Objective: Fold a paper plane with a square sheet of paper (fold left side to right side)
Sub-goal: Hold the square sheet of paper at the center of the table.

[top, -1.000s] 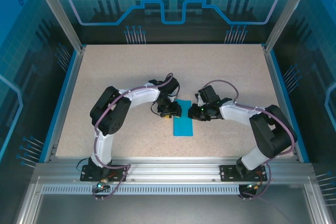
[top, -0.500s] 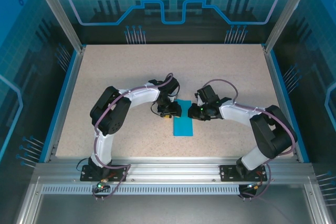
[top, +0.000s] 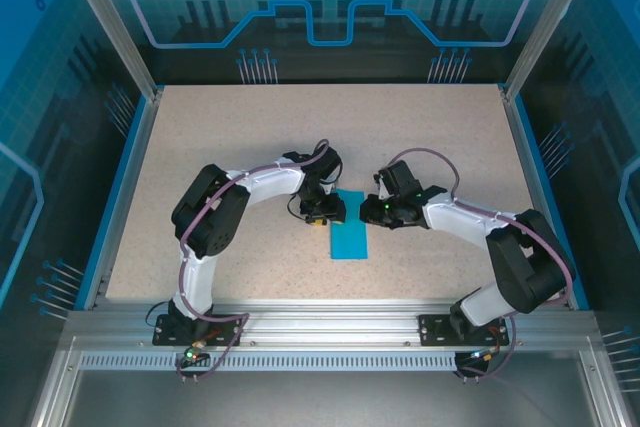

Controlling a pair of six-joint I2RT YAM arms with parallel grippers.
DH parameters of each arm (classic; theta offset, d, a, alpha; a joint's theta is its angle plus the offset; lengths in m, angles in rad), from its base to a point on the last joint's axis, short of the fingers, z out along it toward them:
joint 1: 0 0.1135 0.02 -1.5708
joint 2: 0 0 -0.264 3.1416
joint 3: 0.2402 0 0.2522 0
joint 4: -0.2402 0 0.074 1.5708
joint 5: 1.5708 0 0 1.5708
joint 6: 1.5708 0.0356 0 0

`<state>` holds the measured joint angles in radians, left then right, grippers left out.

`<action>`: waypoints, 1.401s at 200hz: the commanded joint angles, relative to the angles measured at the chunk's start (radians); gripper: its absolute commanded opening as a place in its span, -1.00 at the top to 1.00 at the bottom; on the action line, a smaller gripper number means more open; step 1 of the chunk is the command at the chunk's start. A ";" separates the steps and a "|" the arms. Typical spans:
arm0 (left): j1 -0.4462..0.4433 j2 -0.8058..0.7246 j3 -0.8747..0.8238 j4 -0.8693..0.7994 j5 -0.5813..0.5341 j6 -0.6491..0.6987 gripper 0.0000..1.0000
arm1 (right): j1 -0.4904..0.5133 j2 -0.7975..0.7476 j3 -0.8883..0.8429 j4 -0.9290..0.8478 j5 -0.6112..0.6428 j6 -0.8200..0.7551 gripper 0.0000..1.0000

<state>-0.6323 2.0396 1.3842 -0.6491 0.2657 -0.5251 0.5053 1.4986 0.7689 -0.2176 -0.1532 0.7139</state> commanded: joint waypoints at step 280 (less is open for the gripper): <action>0.007 -0.115 -0.032 0.000 -0.056 0.036 -0.18 | 0.035 0.225 0.024 -0.115 -0.016 -0.047 0.87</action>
<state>-0.6331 2.0132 1.3781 -0.6456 0.2569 -0.5171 0.5194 1.6760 0.8196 -0.2382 -0.2138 0.6868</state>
